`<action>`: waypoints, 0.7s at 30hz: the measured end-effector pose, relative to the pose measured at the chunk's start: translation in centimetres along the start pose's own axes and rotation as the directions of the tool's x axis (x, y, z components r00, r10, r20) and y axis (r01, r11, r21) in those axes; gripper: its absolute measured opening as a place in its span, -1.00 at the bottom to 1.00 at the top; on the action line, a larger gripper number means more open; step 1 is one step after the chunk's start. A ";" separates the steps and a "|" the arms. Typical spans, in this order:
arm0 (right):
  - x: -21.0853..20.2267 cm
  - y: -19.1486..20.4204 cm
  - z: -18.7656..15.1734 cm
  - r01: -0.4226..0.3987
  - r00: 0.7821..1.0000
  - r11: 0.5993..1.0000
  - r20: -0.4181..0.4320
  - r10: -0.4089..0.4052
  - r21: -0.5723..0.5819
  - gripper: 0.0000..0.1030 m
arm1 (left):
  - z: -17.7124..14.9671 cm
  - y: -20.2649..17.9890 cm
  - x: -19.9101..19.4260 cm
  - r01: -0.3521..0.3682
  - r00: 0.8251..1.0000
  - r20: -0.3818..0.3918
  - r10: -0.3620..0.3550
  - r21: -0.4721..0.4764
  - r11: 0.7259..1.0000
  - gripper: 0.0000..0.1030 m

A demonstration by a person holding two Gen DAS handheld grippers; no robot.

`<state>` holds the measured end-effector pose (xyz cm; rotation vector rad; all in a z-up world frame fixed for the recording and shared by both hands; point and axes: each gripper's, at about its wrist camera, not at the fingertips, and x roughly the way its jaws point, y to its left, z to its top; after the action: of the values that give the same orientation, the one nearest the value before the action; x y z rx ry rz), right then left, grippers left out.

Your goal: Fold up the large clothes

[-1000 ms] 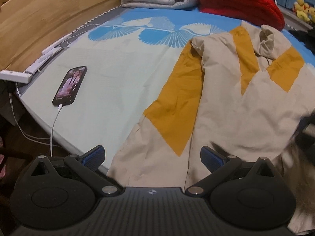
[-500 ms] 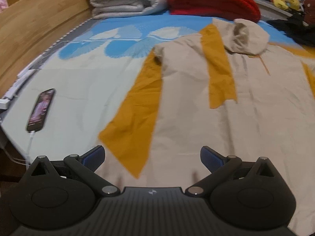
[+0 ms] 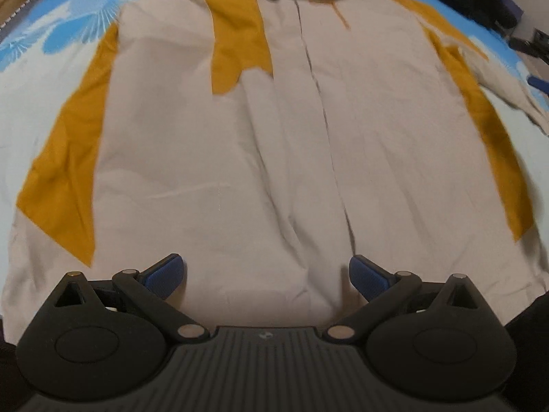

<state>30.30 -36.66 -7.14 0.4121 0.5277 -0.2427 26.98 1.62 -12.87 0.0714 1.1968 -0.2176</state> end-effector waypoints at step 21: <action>3.1 2.8 -5.3 0.005 0.999 0.966 -0.040 -0.016 -0.260 0.57 | 27.7 29.7 -11.8 -0.753 0.439 0.216 0.872 -0.441 0.488 -0.77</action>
<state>31.47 -32.24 -12.07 0.1590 0.5945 -0.1724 54.34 27.48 6.45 0.3434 0.6200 0.8088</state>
